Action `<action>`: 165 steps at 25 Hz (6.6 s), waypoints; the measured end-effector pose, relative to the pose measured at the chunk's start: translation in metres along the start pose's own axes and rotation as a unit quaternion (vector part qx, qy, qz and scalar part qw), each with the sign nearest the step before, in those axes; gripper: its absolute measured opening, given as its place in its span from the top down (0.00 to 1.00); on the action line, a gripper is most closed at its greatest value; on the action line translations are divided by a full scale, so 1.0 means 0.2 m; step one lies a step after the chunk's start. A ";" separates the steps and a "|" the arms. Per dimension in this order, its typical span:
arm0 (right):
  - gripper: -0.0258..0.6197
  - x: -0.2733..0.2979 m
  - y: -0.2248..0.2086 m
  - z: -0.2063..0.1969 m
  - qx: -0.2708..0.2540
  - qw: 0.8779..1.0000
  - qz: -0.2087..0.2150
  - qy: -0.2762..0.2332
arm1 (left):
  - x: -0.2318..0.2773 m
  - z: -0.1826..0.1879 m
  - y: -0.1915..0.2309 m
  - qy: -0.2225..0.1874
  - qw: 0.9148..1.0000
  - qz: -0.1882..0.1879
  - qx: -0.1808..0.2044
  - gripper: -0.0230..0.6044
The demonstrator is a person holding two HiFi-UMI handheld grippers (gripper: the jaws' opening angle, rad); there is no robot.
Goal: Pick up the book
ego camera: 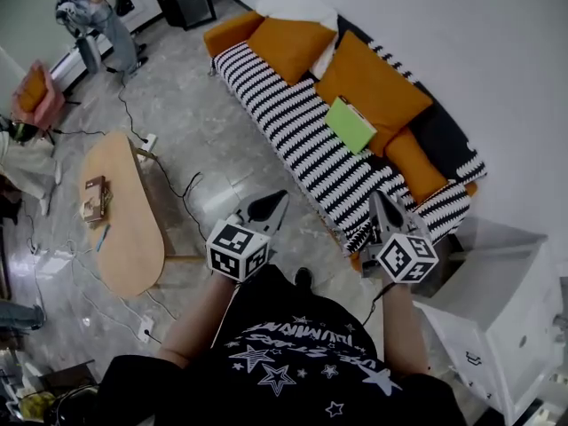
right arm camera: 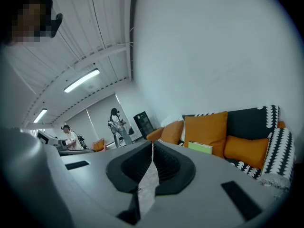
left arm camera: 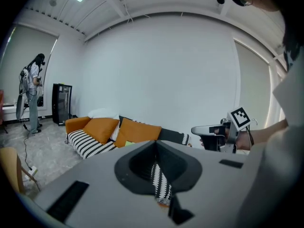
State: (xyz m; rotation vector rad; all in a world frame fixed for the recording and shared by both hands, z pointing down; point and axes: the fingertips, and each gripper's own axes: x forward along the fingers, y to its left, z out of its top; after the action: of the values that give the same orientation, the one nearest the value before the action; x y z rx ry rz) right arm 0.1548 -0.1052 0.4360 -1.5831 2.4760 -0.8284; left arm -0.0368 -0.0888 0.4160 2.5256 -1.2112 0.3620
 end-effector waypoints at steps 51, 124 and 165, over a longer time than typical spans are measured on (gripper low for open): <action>0.92 1.07 -0.43 0.24 0.028 0.983 -0.181 -0.020 | 1.14 0.42 0.90 0.056 0.981 -0.179 0.056 0.95; 0.53 1.71 -1.90 -0.62 0.024 0.966 -0.107 0.233 | 2.80 -0.25 0.92 0.247 0.952 -0.169 0.068 0.95; 0.54 1.98 -2.00 -0.93 0.014 0.979 -0.004 0.206 | 2.96 -0.67 0.95 0.300 0.934 -0.188 0.050 0.95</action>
State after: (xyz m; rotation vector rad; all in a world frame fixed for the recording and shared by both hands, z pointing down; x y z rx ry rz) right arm 0.2328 -0.5002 0.8713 -1.5441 2.7062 -1.3027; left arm 0.1625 -0.5685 0.7835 2.3749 -0.4779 1.0163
